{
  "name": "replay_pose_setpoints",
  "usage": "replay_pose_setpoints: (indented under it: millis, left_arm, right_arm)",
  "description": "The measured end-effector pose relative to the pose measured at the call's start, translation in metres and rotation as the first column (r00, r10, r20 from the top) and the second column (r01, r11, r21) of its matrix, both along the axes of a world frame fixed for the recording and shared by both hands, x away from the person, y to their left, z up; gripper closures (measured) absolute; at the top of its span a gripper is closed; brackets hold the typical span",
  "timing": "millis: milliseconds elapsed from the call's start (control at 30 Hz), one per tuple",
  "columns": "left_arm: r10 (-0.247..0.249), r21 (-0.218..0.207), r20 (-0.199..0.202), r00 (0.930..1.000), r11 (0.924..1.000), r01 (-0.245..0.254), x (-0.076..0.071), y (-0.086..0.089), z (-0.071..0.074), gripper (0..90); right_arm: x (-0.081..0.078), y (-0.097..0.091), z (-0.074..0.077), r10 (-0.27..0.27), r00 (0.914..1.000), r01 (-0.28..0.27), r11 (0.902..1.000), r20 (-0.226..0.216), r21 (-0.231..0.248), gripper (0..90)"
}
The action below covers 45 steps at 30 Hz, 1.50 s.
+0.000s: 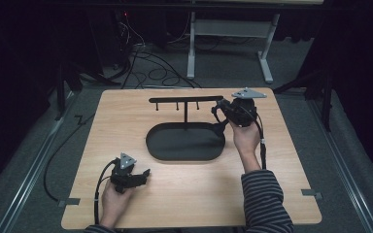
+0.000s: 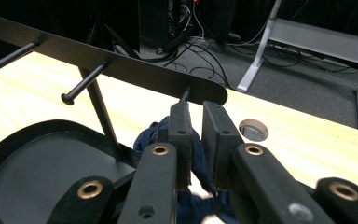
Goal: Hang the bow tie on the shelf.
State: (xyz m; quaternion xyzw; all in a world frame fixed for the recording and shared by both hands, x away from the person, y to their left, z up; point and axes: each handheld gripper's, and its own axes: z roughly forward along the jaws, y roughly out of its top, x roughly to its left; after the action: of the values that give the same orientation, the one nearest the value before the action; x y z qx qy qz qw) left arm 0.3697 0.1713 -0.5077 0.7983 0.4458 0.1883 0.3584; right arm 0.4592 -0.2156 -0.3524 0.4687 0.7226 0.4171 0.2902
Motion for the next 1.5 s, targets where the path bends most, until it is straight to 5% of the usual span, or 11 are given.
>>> replay_pose_setpoints:
  millis: [433, 1167, 1500]
  left_arm:
    - [0.0, 0.0, 0.0, 1.0, 1.0, 0.0, 0.0, 0.0, 0.0, 25.1]
    - [0.0, 0.0, 0.0, 1.0, 1.0, 0.0, 0.0, 0.0, 0.0, 25.1]
    - [0.0, 0.0, 0.0, 1.0, 1.0, 0.0, 0.0, 0.0, 0.0, 25.1]
  right_arm:
    - [-0.006, 0.004, 0.004, 0.043, 0.9991, -0.043, 0.9991, 0.001, 0.0, 77.1]
    - [0.004, -0.001, -0.001, -0.002, 0.9999, 0.002, 0.9999, -0.012, 0.011, 76.5]
    - [-0.007, -0.009, 0.007, 0.002, 1.0, -0.002, 0.9996, 0.004, 0.03, 71.4]
